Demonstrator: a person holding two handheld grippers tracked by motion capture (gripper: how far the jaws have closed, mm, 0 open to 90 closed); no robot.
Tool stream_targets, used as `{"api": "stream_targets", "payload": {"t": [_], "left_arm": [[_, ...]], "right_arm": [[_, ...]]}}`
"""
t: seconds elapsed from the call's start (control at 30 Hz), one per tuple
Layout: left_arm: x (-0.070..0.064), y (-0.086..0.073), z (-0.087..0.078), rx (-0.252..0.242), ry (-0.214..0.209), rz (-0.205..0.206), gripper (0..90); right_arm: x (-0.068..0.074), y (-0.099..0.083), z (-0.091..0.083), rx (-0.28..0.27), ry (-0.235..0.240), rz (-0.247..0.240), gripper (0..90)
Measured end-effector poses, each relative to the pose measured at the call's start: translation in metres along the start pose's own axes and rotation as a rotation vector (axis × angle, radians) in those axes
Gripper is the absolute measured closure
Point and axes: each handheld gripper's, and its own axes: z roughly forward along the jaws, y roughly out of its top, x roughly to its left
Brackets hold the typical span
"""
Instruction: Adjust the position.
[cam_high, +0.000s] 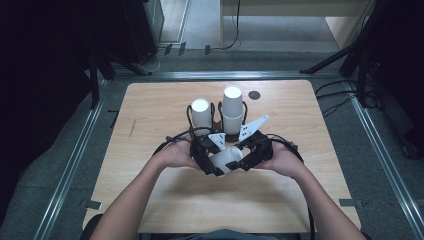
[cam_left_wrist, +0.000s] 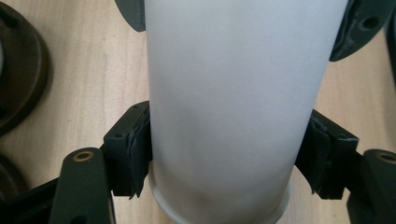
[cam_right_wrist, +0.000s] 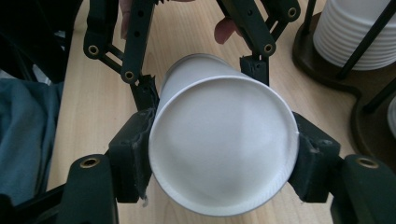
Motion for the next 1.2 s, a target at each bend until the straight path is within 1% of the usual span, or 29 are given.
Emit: {"api": "stream_targets", "payload": {"t": [0.07, 0.1, 0.13, 0.17, 0.23, 0.27, 0.3, 0.33, 0.4, 0.43, 0.47, 0.57, 0.63, 0.67, 0.73, 0.83, 0.9, 0.97, 1.2], "left_arm": [[-0.001, 0.0, 0.0, -0.003, 0.0, -0.002, 26.8], [-0.001, 0.0, 0.0, -0.002, 0.002, -0.01, 26.0], [-0.001, 0.0, -0.001, -0.009, -0.005, -0.029, 24.8], [0.0, 0.0, -0.001, -0.019, -0.007, -0.045, 22.3], [0.0, 0.0, -0.002, -0.032, 0.004, -0.062, 14.9], [0.0, 0.0, -0.002, -0.036, 0.005, -0.064, 12.5], [0.001, -0.001, -0.003, -0.045, 0.005, -0.069, 11.3], [0.001, -0.001, -0.004, -0.063, 0.009, -0.078, 9.8], [0.001, -0.003, -0.007, -0.1, 0.008, -0.098, 9.8], [0.002, -0.004, -0.008, -0.108, 0.023, -0.098, 9.8], [0.002, -0.005, -0.009, -0.113, 0.029, -0.097, 9.8], [0.002, -0.008, -0.012, -0.149, 0.047, -0.105, 9.5], [0.003, -0.01, -0.014, -0.167, 0.034, -0.125, 9.3], [0.003, -0.01, -0.013, -0.169, 0.03, -0.133, 7.3], [0.001, -0.01, -0.013, -0.171, 0.043, -0.132, 3.2], [-0.001, -0.01, -0.015, -0.218, 0.047, -0.139, 2.4], [-0.002, -0.01, -0.015, -0.236, 0.065, -0.135, 2.5], [-0.003, -0.011, -0.015, -0.261, 0.072, -0.135, 2.5], [-0.001, -0.013, -0.012, -0.277, 0.062, -0.14, 2.6]], "right_arm": [[0.001, 0.0, 0.0, 0.001, 0.004, 0.003, 33.9], [0.001, 0.001, -0.001, 0.003, 0.005, 0.003, 33.9], [0.002, 0.001, -0.001, 0.003, 0.003, 0.001, 33.9], [0.003, 0.002, -0.002, 0.003, 0.002, 0.001, 33.8], [0.003, 0.002, -0.004, -0.007, -0.006, -0.006, 33.8], [0.003, 0.002, -0.005, -0.012, -0.012, -0.011, 33.8], [0.003, 0.002, -0.006, -0.016, -0.011, -0.003, 33.8], [0.003, 0.002, -0.008, -0.018, -0.016, -0.004, 33.7], [0.002, 0.001, -0.01, -0.027, -0.025, -0.004, 33.7], [0.002, 0.0, -0.011, -0.031, -0.026, -0.003, 33.6], [0.001, 0.0, -0.012, -0.038, -0.03, -0.005, 33.6], [0.001, -0.001, -0.014, -0.047, -0.034, -0.004, 33.6], [0.0, -0.002, -0.015, -0.055, -0.038, -0.002, 33.6], [0.0, -0.002, -0.016, -0.059, -0.043, 0.001, 33.5], [0.0, -0.002, -0.017, -0.065, -0.042, 0.008, 33.5], [0.0, -0.002, -0.019, -0.079, -0.039, 0.01, 33.5], [0.0, -0.002, -0.02, -0.087, -0.036, 0.012, 33.5], [0.0, -0.002, -0.021, -0.099, -0.034, 0.016, 33.5], [0.001, -0.001, -0.027, -0.153, -0.02, 0.017, 33.4]]}}
